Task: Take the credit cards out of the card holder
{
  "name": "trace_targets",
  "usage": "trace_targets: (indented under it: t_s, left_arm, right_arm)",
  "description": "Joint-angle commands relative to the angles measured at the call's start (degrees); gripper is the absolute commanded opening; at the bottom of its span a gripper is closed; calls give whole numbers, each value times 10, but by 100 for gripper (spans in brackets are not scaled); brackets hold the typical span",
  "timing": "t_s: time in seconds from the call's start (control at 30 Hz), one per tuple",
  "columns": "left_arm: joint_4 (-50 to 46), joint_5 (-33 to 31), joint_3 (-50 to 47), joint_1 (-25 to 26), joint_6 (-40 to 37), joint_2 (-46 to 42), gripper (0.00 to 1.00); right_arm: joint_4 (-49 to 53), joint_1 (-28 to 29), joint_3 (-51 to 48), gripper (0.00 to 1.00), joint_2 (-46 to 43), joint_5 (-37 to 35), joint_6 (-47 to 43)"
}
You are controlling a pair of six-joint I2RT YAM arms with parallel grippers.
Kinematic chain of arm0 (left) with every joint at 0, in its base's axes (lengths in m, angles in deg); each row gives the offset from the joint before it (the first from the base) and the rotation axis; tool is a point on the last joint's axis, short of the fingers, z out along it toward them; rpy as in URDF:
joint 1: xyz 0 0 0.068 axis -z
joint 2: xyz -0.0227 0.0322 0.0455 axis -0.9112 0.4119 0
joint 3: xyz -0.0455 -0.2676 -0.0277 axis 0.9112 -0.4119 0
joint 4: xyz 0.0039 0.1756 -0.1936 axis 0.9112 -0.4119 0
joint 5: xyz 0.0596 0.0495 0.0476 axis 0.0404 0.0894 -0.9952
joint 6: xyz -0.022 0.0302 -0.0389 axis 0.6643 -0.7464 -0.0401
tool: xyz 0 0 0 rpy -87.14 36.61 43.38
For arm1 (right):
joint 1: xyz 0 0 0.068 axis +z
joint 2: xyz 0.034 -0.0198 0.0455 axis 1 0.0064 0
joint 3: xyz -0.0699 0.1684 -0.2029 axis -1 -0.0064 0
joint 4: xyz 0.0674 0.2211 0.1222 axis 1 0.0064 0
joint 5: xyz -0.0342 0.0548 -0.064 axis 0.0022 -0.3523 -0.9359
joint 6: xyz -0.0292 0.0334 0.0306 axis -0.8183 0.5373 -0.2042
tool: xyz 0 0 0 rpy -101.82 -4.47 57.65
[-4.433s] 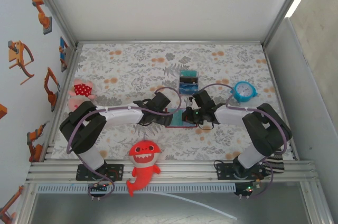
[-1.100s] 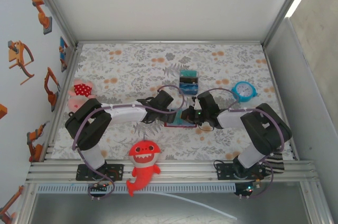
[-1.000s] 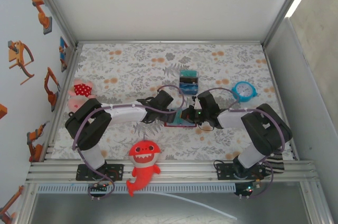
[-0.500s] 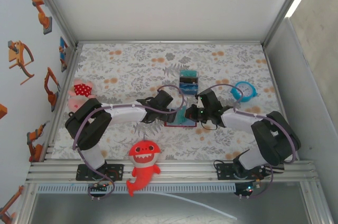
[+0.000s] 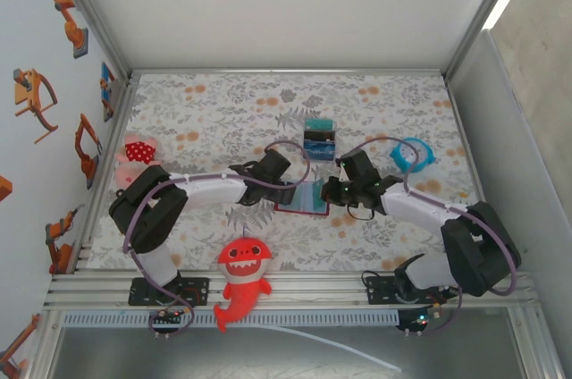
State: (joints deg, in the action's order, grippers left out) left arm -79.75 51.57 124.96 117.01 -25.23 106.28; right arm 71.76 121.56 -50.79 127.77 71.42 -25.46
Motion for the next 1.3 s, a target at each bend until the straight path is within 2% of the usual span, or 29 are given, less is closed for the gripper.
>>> trace_targets:
  t_s: [0.0, 0.4, 0.57, 0.7, 0.93, 1.27]
  left_arm:
    - [-32, -7, 11, -3, -13, -25, 99]
    - [-25, -9, 9, -8, -7, -91, 97]
    - [9, 17, -2, -37, -55, -124, 97]
    - [12, 7, -1, -53, -93, -149, 97]
    - [40, 0, -27, -75, -90, -197, 97]
    - [73, -12, -76, -85, -53, -257, 97]
  right_arm:
    - [36, -4, 24, 0, -19, -19, -28]
    - [61, -4, 63, 0, -21, -8, -84]
    - [75, -3, 86, 0, -26, 14, -155]
    - [110, -3, 115, 0, -33, 5, -218]
    - [175, -4, 201, 0, -21, -72, -349]
    - [159, -9, 298, 0, 51, -193, -488]
